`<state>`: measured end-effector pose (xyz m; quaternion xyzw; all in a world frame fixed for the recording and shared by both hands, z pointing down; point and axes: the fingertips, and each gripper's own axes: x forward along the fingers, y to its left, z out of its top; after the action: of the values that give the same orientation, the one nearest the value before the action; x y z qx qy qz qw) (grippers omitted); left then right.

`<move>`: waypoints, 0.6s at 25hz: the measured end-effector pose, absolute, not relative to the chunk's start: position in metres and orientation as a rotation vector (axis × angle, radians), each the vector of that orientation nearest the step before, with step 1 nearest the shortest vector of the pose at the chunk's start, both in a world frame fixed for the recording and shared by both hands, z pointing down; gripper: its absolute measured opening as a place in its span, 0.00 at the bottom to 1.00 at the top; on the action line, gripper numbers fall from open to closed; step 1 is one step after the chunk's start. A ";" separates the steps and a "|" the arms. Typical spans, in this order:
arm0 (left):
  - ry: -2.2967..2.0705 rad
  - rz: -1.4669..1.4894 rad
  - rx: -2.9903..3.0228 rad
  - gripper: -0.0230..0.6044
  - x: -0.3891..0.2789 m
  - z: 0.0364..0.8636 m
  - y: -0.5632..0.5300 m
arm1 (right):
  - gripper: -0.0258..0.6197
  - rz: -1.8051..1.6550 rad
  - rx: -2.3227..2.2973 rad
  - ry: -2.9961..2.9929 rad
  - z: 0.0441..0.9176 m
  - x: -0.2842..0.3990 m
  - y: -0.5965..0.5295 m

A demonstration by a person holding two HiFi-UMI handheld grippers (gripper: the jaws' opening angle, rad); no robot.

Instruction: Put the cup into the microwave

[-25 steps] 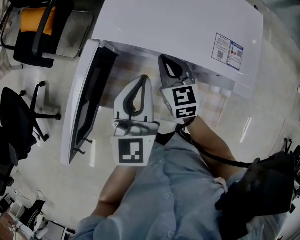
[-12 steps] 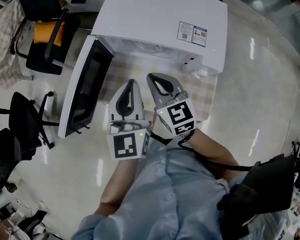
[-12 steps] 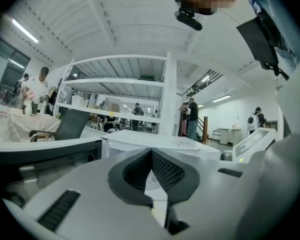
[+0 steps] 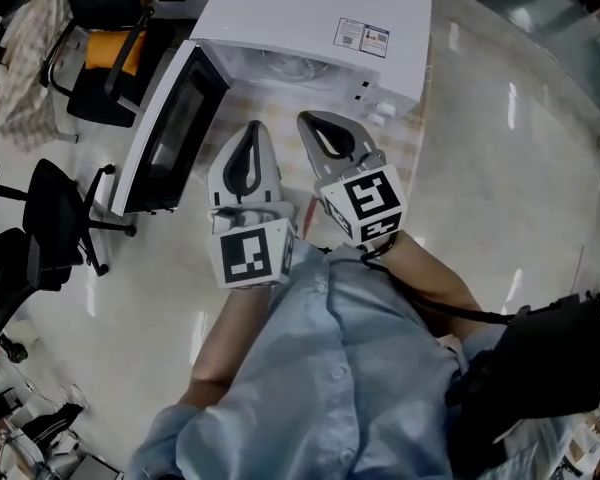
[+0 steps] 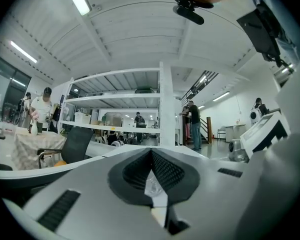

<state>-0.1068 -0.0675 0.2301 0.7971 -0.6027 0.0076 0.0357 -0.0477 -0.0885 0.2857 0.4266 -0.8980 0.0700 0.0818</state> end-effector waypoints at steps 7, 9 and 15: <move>-1.858 0.016 2.462 0.05 -0.102 0.223 -0.062 | 0.04 0.162 1.266 -2.719 0.271 -0.048 -0.083; -1.857 0.016 2.466 0.05 -0.102 0.222 -0.062 | 0.04 0.161 1.262 -2.724 0.271 -0.049 -0.083; -1.855 0.011 2.460 0.05 -0.103 0.223 -0.065 | 0.04 0.165 1.253 -2.721 0.272 -0.050 -0.084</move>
<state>-0.1030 -0.0655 0.2227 0.7981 -0.6018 0.0037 0.0300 -0.0504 -0.0843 0.2719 0.4167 -0.9046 0.0548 0.0706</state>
